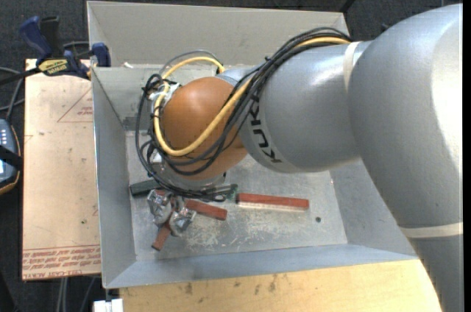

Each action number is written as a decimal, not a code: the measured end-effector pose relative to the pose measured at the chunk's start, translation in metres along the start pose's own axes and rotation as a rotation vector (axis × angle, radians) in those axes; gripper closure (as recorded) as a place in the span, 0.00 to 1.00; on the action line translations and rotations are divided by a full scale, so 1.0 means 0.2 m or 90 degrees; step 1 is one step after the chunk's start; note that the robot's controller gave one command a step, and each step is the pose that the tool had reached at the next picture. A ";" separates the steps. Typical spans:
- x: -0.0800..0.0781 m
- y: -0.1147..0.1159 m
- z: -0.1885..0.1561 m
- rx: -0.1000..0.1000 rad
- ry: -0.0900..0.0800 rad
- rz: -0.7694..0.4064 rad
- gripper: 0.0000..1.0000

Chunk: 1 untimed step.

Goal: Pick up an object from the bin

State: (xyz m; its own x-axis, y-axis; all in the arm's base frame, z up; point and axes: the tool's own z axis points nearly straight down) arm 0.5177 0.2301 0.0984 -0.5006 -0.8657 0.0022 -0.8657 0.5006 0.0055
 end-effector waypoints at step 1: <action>-0.01 0.00 -0.10 0.002 -0.002 0.001 1.00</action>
Offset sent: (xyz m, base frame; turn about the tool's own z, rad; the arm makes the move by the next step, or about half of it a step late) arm -0.0001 0.0000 0.0191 0.0000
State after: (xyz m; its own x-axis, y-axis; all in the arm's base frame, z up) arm 0.5193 0.2307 0.1192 -0.5016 -0.8651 -0.0008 -0.8651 0.5016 0.0022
